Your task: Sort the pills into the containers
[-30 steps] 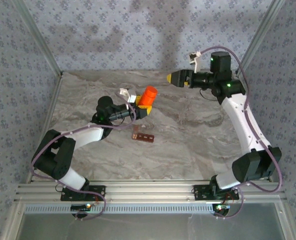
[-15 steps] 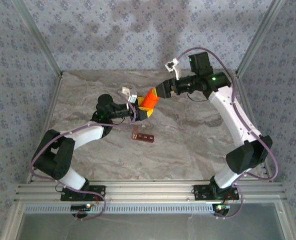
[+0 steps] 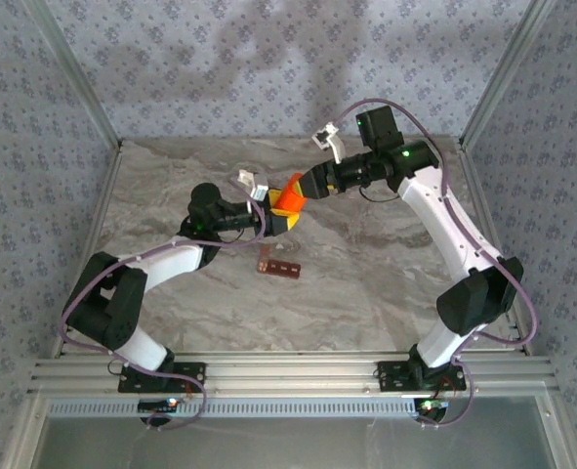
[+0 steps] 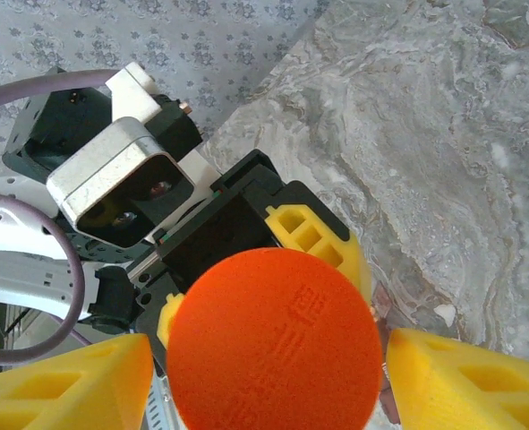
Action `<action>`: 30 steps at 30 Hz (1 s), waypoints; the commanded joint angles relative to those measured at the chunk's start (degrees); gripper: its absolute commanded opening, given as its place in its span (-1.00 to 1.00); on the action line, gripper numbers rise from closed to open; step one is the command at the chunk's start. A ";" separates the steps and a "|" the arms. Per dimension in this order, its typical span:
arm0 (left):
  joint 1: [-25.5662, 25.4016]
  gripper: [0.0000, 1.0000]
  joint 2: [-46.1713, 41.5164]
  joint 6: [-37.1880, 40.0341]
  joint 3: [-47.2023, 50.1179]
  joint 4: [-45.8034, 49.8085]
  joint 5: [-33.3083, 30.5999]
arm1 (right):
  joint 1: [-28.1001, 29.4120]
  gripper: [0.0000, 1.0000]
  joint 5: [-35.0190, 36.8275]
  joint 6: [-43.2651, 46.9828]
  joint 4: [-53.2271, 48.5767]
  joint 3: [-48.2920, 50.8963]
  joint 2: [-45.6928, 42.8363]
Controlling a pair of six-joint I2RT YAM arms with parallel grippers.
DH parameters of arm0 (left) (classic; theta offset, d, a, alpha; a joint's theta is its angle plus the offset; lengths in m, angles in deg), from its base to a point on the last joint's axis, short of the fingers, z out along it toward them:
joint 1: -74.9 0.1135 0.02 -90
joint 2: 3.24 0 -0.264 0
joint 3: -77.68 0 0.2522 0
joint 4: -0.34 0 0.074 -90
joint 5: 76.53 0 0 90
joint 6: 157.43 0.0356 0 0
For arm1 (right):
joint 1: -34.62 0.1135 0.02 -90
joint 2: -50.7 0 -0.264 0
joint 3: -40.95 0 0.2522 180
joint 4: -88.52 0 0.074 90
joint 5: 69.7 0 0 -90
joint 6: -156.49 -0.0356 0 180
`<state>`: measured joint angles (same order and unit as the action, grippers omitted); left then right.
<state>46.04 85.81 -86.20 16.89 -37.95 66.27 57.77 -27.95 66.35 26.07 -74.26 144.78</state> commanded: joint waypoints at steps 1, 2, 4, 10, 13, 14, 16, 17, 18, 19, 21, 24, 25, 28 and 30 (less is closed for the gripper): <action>0.10 -1.00 0.15 -0.05 -1.85 -0.69 1.43 | 0.38 0.42 -0.71 0.17 -0.05 -1.39 0.36; 0.05 -1.00 0.13 0.04 -1.86 -0.64 1.45 | 0.35 0.42 -0.71 0.08 0.10 -1.39 0.27; -0.02 -1.00 0.16 0.11 -1.89 -0.46 1.58 | 0.35 0.40 -0.71 -0.12 0.22 -1.42 0.22; -0.08 -1.00 0.44 0.09 -2.01 -0.33 1.44 | 0.30 0.12 -1.19 -0.60 0.46 -1.40 0.38; -0.12 -1.00 0.35 0.17 -2.10 -0.19 1.47 | 0.40 -0.07 -1.50 -0.74 0.55 -0.94 0.71; -0.14 -1.00 0.27 0.31 -2.12 -0.01 1.46 | 0.44 -0.12 -1.50 -0.82 0.70 -0.68 0.75; -0.14 -1.00 0.20 0.52 -2.40 0.45 1.28 | 0.68 -0.18 -1.27 -1.47 1.44 0.12 0.73; -0.14 -1.00 0.14 0.72 -2.50 0.70 1.07 | 0.81 -0.18 -1.08 -2.14 2.14 0.83 0.53; -0.14 -1.00 0.00 1.06 -2.59 1.04 0.57 | 0.97 -0.19 -0.86 -3.23 3.15 1.66 0.28; -0.14 -1.00 -0.25 1.46 -2.53 1.45 -0.20 | 1.16 -0.20 -0.44 -4.56 4.12 2.47 0.10; -0.36 -1.00 -1.15 2.97 -1.94 1.76 -2.84 | 1.91 -0.25 2.12 -7.05 4.76 3.63 0.12; -1.51 -1.00 -3.45 7.52 -0.25 2.35 -8.89 | 2.64 -0.27 4.90 -12.69 8.20 6.68 -0.19; -2.06 -1.00 -4.19 9.57 -0.09 3.36 -10.54 | 2.98 -0.28 5.63 -14.79 9.65 7.77 -0.37; -4.08 -1.00 -6.36 15.25 0.34 7.18 -16.10 | 4.43 -0.28 10.15 -20.62 12.36 10.29 -0.97; -5.91 -1.00 -7.77 19.45 0.87 8.95 -20.35 | 5.33 -0.29 12.86 -24.99 15.24 12.42 -1.48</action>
<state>43.94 83.17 -75.64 19.04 -26.35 52.10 59.70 -19.43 50.18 38.29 -65.10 143.67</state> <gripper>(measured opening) 0.525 0.452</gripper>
